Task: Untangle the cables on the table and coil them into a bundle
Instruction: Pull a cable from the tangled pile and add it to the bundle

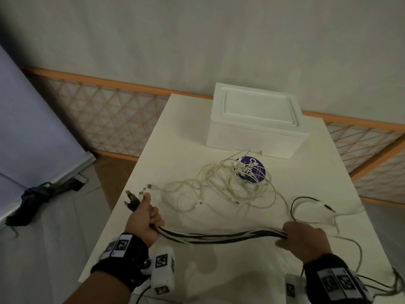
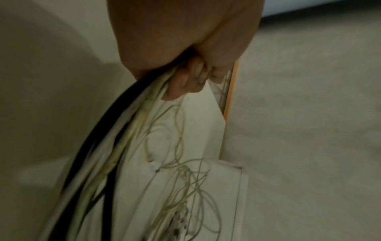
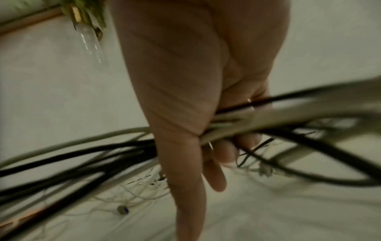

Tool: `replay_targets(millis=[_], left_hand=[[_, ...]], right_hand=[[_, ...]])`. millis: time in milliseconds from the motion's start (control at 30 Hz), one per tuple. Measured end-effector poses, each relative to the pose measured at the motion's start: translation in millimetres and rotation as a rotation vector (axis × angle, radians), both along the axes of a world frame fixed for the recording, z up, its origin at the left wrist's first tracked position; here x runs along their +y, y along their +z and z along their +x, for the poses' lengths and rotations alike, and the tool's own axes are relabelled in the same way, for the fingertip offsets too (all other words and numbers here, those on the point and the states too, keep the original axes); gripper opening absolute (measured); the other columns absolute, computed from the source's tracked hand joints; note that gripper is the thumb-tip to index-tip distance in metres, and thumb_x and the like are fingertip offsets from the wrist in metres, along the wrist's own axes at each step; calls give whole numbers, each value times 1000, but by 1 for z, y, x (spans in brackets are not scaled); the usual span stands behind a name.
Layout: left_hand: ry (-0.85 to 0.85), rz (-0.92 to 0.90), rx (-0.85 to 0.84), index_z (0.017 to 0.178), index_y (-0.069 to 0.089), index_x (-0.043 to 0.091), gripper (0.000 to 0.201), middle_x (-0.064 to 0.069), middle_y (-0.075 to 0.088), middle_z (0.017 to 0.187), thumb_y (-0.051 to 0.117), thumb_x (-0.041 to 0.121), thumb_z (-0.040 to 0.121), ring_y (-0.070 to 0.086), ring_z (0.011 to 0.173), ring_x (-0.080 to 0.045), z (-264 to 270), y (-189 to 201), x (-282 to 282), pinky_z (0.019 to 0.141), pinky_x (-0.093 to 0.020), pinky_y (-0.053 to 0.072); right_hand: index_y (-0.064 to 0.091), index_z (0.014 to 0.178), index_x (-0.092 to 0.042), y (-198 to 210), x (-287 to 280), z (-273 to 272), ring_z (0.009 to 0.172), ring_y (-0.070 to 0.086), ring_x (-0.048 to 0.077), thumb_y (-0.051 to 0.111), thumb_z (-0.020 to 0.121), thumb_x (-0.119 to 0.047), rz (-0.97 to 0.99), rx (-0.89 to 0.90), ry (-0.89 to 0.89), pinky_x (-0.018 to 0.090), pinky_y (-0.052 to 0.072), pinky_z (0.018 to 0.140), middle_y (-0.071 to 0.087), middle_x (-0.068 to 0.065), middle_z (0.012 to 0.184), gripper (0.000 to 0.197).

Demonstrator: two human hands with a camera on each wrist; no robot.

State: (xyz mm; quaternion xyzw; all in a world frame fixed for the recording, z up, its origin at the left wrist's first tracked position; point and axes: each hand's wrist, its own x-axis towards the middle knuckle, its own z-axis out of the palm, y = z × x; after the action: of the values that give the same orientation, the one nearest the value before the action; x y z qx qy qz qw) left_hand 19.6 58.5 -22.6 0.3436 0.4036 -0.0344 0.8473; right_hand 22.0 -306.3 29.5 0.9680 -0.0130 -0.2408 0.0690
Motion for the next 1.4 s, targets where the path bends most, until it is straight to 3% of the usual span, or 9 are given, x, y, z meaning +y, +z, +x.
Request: replay_targets(millis=[167,300,433,567,700,933,1033,1167,1400], left_hand=[[68,106,129,67,49,11,41,-6,64,66,59,41,91,53,62,-17,-4,-14,-30,63,-30,48],[101,71,147,58,36,13,54,-10,72,67,52,53,91,60,78,-27,-7,-9,-31,71,-39,49],[167,-31,166,57,37,17,54,-4,49,45,55,58,87,47,56,-23,-10,2,-33,73,-39,47],[59,36,58,73,51,19,23,5,26,47,60,24,93,27,40,-11,-14,9,-40,50,-29,36],[-33,124,-56,62,45,18,34,3,24,50,61,4,89,25,39,-10,-15,18,-48,43,-25,31],[-167,333,-306,73,63,7,25,-6,67,77,58,21,94,30,42,-11,20,70,-75,46,-25,39],[-315,399,-413,77,75,13,22,-5,61,72,60,14,92,30,42,-10,40,89,-97,50,-27,37],[-401,481,-456,50,59,22,27,1,35,44,58,11,74,32,42,-13,52,100,-112,52,-30,31],[-528,567,-466,72,65,18,29,9,53,50,56,-4,89,40,44,-6,46,101,-115,53,-29,34]], right_hand=[[41,137,-37,2,-3,13,129,40,15,48,24,-99,378,119,-37,34,33,107,45,-11,137,129],[59,120,-31,16,57,33,109,51,4,57,68,-77,709,-43,112,18,36,95,55,-15,115,70],[53,125,-19,-22,108,67,110,55,18,46,97,-35,501,-47,234,29,43,92,58,3,120,33],[41,127,-12,-62,107,89,115,51,26,37,99,-25,240,-113,227,34,44,94,49,9,126,31],[42,126,-10,-61,104,93,107,57,27,34,101,-26,222,-87,333,35,45,87,53,10,121,31],[61,103,-15,26,104,94,90,60,24,44,97,-28,509,-355,351,32,46,72,65,5,98,23],[64,102,-18,62,109,84,78,61,12,59,90,-30,750,-450,409,27,47,70,66,-5,83,18],[54,86,-20,86,113,73,48,48,5,68,86,-27,1058,-484,318,13,35,48,56,-9,55,16],[49,101,-17,99,113,69,57,64,3,61,92,-19,1346,-382,168,18,48,53,67,-7,62,15]])
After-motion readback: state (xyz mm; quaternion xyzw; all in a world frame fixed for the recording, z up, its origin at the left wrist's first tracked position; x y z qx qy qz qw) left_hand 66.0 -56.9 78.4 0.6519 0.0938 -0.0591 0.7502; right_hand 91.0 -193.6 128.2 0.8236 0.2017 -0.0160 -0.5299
